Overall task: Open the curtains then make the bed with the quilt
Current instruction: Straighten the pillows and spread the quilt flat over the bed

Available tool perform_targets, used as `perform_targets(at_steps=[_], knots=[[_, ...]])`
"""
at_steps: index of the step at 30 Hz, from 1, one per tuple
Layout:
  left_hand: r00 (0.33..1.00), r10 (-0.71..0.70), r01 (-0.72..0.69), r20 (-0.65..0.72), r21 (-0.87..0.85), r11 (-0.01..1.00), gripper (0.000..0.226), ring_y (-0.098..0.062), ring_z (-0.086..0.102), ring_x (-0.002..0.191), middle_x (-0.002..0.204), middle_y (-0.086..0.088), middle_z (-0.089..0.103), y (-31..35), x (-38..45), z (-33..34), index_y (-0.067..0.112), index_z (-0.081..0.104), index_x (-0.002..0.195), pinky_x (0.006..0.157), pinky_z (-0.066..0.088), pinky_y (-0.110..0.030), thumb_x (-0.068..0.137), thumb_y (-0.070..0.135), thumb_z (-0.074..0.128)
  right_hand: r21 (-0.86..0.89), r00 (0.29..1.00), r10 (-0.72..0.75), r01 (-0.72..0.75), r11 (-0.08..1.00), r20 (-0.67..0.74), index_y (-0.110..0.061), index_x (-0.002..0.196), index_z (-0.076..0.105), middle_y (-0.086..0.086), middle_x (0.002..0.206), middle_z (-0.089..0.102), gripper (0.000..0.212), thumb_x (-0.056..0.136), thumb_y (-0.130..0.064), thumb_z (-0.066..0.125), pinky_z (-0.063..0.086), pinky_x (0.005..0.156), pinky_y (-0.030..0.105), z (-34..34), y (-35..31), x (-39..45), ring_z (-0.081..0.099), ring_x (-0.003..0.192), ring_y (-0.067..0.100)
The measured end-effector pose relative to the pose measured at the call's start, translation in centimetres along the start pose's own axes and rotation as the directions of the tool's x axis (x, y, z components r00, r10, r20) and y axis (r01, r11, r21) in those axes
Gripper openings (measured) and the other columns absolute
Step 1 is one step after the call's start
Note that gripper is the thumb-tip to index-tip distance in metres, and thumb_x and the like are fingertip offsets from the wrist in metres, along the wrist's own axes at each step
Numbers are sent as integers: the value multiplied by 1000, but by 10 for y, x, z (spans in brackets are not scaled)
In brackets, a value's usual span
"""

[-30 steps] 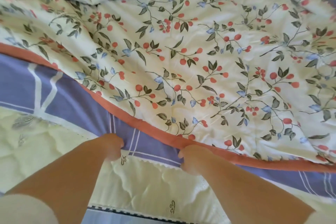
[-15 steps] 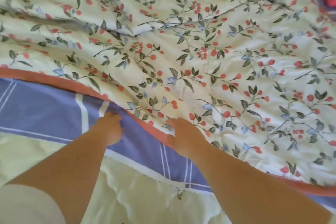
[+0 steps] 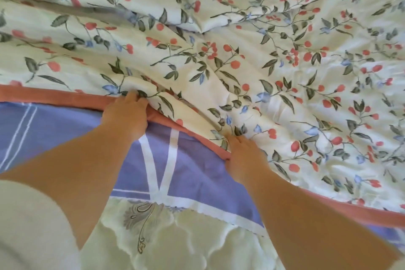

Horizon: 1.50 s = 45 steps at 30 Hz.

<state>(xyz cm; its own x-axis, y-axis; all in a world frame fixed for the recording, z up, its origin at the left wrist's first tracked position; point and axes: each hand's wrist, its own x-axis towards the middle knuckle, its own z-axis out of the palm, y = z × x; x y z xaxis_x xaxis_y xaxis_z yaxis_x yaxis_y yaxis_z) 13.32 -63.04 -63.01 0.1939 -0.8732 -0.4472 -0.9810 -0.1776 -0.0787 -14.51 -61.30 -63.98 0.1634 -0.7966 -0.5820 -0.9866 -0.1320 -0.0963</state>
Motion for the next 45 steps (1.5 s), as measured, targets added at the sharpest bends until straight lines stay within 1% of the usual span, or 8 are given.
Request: perform_targets(at_steps=[11, 22, 26, 29, 34, 37, 41, 45], knots=[[967, 51, -138, 248, 349, 927, 20, -20, 54, 85, 90, 5, 56, -27, -52, 21, 24, 65, 90, 65, 42, -33, 86, 15, 47, -138, 1000, -28, 26, 990, -11, -30, 145, 12, 5, 145, 25, 83, 78, -10, 58, 43, 92, 44, 18, -1, -35, 39, 122, 31], [853, -148, -66, 500, 384, 921, 11, -17, 52, 83, 80, 10, 55, -56, -115, 9, 23, 53, 71, 75, 37, -34, 78, 18, 48, -233, 985, -147, 165, 958, 93, -30, 135, 29, 2, 127, 50, 61, 81, -45, 54, 26, 98, 53, 12, -50, -85, 44, 119, 27], [819, 152, -244, 553, 97, 965, 33, -19, 57, 98, 107, 4, 59, -86, -118, 17, 29, 56, 116, 81, 43, -29, 87, 23, 41, -182, 978, -95, 130, 975, 187, -37, 142, 14, 4, 139, 38, 76, 79, -42, 56, 19, 106, 58, 24, -83, -89, 34, 130, 30], [854, 296, -242, 428, -176, 954, 30, -19, 60, 95, 100, 5, 59, -131, -112, 29, 29, 60, 112, 70, 41, -23, 88, 18, 45, -146, 989, -20, 43, 988, 150, -37, 144, 11, 5, 141, 34, 81, 78, -48, 57, 22, 106, 54, 34, -133, -88, 34, 130, 30], [977, 12, 83, 215, -427, 900, 30, -27, 59, 86, 107, -9, 61, -246, -94, 40, 17, 50, 120, 66, 42, -30, 90, 14, 48, -53, 987, -150, 148, 988, -53, -33, 144, 9, 2, 150, 22, 77, 82, -44, 54, 21, 109, 48, 37, -272, -71, 27, 134, 26], [965, -193, 261, 179, -555, 790, 42, -30, 57, 83, 106, -19, 62, -324, -76, 42, 2, 42, 131, 65, 39, -32, 91, 12, 50, 46, 954, -290, 294, 955, -76, -35, 143, 11, -1, 147, 24, 78, 81, -41, 58, 29, 103, 46, 36, -362, -54, 33, 131, 26], [918, -277, 374, 284, -854, 361, 59, -26, 40, 50, 59, -7, 40, -381, -54, 42, 9, 26, 143, 48, 32, -29, 90, 13, 52, 111, 952, -280, 267, 957, 127, -34, 144, 18, 1, 143, 31, 78, 80, -42, 62, 42, 97, 46, 44, -411, -34, 42, 124, 31], [902, -225, 389, 368, -920, 54, 73, -27, 57, 87, 91, -3, 54, -388, -33, 40, 40, 17, 144, 75, 48, -38, 87, 24, 59, -85, 975, -178, 190, 978, 129, -29, 140, 26, 2, 137, 34, 69, 81, -29, 62, 48, 86, 43, 46, -431, -20, 49, 114, 32]])
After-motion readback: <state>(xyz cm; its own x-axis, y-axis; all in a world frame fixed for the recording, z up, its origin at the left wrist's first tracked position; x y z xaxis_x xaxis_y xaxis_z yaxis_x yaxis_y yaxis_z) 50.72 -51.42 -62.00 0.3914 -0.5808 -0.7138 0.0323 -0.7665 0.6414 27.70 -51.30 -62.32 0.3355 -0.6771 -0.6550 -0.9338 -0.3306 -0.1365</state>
